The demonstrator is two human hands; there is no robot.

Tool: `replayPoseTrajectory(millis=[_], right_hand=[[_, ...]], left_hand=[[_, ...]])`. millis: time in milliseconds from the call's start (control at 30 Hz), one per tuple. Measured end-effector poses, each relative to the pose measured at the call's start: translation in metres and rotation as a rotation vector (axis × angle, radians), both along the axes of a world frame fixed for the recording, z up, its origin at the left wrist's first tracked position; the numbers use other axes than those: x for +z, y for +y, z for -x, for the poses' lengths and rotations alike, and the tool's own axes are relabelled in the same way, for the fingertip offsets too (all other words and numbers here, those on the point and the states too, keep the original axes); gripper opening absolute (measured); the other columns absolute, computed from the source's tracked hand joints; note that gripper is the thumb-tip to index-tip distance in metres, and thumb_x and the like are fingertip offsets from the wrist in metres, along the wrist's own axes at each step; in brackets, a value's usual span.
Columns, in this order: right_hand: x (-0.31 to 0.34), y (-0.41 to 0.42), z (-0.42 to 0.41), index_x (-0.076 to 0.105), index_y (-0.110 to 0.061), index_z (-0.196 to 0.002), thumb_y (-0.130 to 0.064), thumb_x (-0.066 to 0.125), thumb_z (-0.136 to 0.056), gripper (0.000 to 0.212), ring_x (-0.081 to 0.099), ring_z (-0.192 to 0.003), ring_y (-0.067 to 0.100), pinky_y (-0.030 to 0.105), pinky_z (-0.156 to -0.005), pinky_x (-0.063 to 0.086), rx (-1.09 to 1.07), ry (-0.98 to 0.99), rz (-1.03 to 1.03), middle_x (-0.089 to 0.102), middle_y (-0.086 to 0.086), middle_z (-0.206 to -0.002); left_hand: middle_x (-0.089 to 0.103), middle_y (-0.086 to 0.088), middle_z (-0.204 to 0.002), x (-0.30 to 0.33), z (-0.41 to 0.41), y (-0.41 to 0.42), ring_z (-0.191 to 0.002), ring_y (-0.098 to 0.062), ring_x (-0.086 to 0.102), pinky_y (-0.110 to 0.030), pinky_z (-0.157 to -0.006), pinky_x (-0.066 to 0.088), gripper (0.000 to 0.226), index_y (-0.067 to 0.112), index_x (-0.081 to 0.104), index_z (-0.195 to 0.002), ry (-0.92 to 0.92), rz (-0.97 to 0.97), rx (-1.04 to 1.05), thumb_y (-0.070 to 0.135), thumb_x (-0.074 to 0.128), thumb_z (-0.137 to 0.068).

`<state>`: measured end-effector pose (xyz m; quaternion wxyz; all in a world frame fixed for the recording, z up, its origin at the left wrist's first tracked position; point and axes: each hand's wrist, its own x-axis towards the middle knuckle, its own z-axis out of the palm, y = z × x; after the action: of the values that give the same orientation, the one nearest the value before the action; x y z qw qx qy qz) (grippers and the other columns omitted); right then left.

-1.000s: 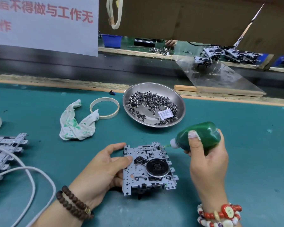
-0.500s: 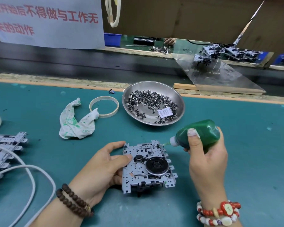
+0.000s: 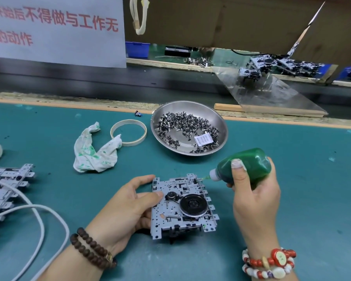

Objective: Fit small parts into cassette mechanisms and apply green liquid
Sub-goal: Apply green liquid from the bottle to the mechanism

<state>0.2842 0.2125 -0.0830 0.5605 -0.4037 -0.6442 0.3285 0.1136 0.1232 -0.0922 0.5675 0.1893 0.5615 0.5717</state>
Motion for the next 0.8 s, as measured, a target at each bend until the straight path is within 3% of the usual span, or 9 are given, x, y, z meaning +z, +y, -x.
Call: replayPoseTrajectory(millis=[267, 400, 500, 600, 667, 800], right_hand=[[0.006, -0.003, 0.0, 0.05, -0.031, -0.082, -0.048, 0.054, -0.078, 0.017, 0.061, -0.062, 0.006, 0.013, -0.056, 0.048, -0.065, 0.19, -0.008, 0.067, -0.01, -0.071], [0.008, -0.008, 0.002, 0.054, -0.007, -0.088, -0.036, 0.055, -0.086, 0.029, 0.057, -0.059, 0.01, 0.015, -0.053, 0.045, 0.063, 0.278, 0.131, 0.068, 0.015, -0.074], [0.008, -0.013, 0.005, 0.061, -0.015, -0.078, -0.037, 0.06, -0.083, 0.023, 0.056, -0.058, 0.008, 0.016, -0.05, 0.045, 0.252, 0.393, 0.343, 0.068, 0.004, -0.072], [0.002, -0.022, 0.01, 0.068, -0.016, -0.074, -0.043, 0.059, -0.077, 0.028, 0.063, -0.064, 0.013, 0.018, -0.055, 0.051, 0.368, 0.343, 0.452, 0.071, 0.007, -0.076], [-0.001, -0.027, 0.013, 0.066, -0.013, -0.076, -0.043, 0.065, -0.078, 0.03, 0.065, -0.067, 0.017, 0.02, -0.058, 0.052, 0.361, 0.316, 0.46, 0.071, 0.007, -0.076], [-0.002, -0.029, 0.014, 0.06, -0.012, -0.082, -0.042, 0.056, -0.076, 0.031, 0.063, -0.066, 0.013, 0.018, -0.056, 0.049, 0.294, 0.253, 0.433, 0.069, 0.001, -0.073]], left_hand=[[0.07, -0.015, -0.074, 0.001, -0.001, -0.001, -0.042, -0.012, 0.056, -0.019, -0.037, 0.047, 0.042, 0.016, 0.044, -0.126, 0.019, -0.007, -0.012, 0.004, 0.057, -0.087], [0.065, -0.018, -0.075, 0.001, -0.002, -0.003, -0.045, -0.014, 0.055, -0.021, -0.038, 0.046, 0.043, 0.018, 0.043, -0.126, 0.09, -0.019, -0.033, 0.005, 0.056, -0.088], [0.064, -0.016, -0.073, 0.001, -0.005, -0.005, -0.046, -0.014, 0.055, -0.022, -0.038, 0.045, 0.043, 0.02, 0.041, -0.127, 0.135, -0.034, -0.053, 0.005, 0.055, -0.089], [0.064, -0.007, -0.062, 0.001, -0.007, -0.008, -0.046, -0.013, 0.056, -0.021, -0.039, 0.044, 0.041, 0.023, 0.041, -0.125, 0.204, -0.063, -0.066, 0.006, 0.055, -0.09], [0.063, -0.01, -0.068, 0.0, -0.008, -0.009, -0.051, -0.016, 0.056, -0.023, -0.041, 0.045, 0.043, 0.027, 0.04, -0.126, 0.265, -0.07, -0.078, 0.008, 0.055, -0.091], [0.061, -0.016, -0.074, -0.002, -0.01, -0.01, -0.048, -0.014, 0.056, -0.021, -0.04, 0.043, 0.043, 0.029, 0.039, -0.125, 0.307, -0.072, -0.075, 0.008, 0.054, -0.091]])
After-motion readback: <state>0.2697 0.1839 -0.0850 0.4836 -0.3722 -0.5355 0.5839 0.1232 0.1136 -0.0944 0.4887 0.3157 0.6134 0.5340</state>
